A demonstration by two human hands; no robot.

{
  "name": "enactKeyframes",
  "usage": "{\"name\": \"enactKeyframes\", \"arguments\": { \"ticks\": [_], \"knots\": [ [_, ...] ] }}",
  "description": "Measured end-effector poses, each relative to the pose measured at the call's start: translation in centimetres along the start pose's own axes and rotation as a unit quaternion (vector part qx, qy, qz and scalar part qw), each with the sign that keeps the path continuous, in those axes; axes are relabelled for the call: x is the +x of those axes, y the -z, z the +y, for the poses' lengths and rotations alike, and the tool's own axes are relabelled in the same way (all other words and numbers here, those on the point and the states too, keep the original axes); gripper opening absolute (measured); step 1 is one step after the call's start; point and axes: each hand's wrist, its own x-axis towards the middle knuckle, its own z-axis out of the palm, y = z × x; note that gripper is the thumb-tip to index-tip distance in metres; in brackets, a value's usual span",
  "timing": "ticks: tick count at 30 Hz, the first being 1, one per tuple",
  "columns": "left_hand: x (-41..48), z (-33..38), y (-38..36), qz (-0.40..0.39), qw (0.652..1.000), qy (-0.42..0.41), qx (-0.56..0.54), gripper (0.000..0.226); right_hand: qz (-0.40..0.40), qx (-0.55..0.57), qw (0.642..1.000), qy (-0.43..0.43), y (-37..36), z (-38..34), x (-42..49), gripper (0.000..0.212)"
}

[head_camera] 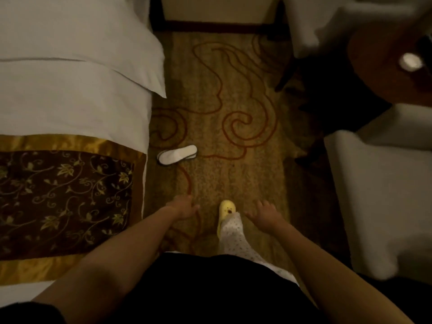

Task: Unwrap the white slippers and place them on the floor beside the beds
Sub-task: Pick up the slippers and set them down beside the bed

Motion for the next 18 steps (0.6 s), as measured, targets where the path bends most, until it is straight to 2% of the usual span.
{"name": "enactKeyframes", "arguments": {
  "ticks": [3,8,18],
  "knots": [
    [2.2,-0.1,3.5,0.025,0.997,0.055,-0.047,0.054,-0.016,-0.049,0.998,0.028,6.3,-0.8,4.9,0.069],
    [4.8,0.9,8.2,0.056,0.984,0.100,-0.136,0.052,-0.012,-0.110,0.990,0.084,14.9,-3.2,10.5,0.070],
    [11.1,-0.7,16.7,0.067,0.956,0.170,-0.231,0.049,-0.038,-0.221,0.957,0.186,25.6,-13.7,21.0,0.074]
  ]
}}
